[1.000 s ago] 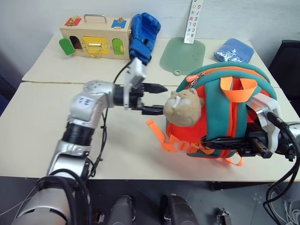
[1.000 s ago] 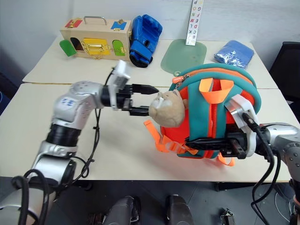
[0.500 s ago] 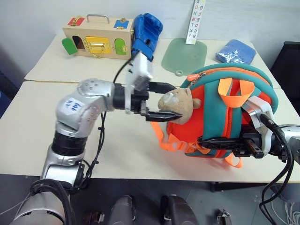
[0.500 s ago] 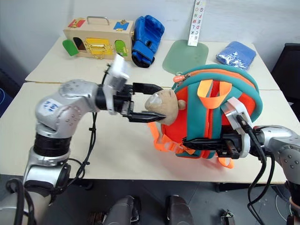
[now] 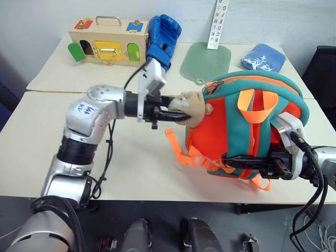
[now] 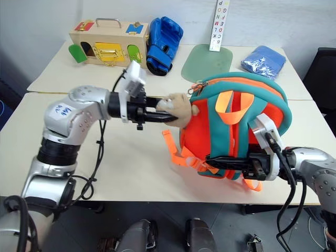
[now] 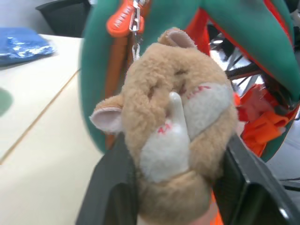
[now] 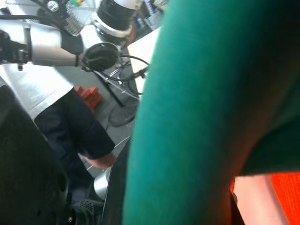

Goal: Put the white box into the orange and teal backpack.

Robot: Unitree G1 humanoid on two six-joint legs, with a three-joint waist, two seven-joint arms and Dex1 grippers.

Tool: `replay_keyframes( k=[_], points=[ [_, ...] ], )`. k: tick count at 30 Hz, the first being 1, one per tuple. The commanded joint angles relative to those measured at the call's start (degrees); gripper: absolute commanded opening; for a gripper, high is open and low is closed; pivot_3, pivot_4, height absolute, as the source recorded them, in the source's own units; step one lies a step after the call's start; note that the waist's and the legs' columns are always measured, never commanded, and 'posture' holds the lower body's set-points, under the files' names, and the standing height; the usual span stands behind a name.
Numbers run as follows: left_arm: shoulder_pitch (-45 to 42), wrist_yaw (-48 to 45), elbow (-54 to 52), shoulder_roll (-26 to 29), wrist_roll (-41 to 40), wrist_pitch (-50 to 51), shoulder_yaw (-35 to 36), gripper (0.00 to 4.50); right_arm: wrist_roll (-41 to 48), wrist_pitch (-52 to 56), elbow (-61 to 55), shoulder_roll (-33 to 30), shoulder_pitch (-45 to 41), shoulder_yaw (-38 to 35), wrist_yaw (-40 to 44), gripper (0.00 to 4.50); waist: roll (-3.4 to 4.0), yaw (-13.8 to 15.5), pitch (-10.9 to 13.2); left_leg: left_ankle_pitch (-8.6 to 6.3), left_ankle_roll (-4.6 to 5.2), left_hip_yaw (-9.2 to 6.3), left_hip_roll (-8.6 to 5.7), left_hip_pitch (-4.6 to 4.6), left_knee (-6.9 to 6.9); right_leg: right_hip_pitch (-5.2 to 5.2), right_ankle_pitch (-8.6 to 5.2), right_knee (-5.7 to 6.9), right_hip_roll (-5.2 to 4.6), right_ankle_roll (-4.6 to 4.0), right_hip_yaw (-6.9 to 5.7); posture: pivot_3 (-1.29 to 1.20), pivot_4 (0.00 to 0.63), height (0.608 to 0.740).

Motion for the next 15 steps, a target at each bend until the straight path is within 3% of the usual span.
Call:
replay_keyframes(
  k=[1, 7, 10, 15],
  points=[
    [-3.12, -0.52, 3.51, 3.63, 0.76, -1.83, 4.52, 1.29, 1.99, -0.98, -1.96, 0.72, 2.14, -3.26, -0.56, 0.0, 0.0, 0.03, 0.0, 0.0, 0.0, 0.0, 0.0, -0.01, -0.01, 0.0, 0.0, -0.01, 0.0, 0.0, 0.0, 0.0, 0.15, 0.74],
    [0.65, -3.16, 7.65, 8.44, 3.45, -5.76, 3.97, 1.25, 2.32, -2.06, -3.78, 1.72, 6.93, -4.78, -1.77, 0.0, 0.01, -0.05, -0.01, 0.0, 0.0, 0.04, 0.0, 0.01, -0.03, 0.0, 0.0, 0.0, 0.0, 0.0, 0.01, 0.0, 0.15, 0.74],
    [7.19, -5.89, 5.81, 9.68, 6.78, -9.9, -0.21, 1.25, 2.69, -2.59, -3.98, 2.04, 7.57, -5.11, -2.38, 0.0, 0.02, -0.09, -0.01, -0.01, 0.01, 0.04, 0.0, 0.02, -0.01, 0.0, 0.0, 0.0, -0.01, 0.0, 0.03, 0.0, 0.15, 0.74],
    [16.18, -3.62, 8.8, 3.87, 15.38, -19.95, -9.1, 1.25, 2.8, -3.86, -4.77, 2.42, 7.91, -5.53, -3.13, 0.0, 0.05, 0.16, -0.03, -0.06, 0.1, 0.04, 0.01, 0.03, 0.0, 0.01, -0.01, 0.0, -0.02, -0.01, 0.05, 0.0, 0.15, 0.74]
  ],
)
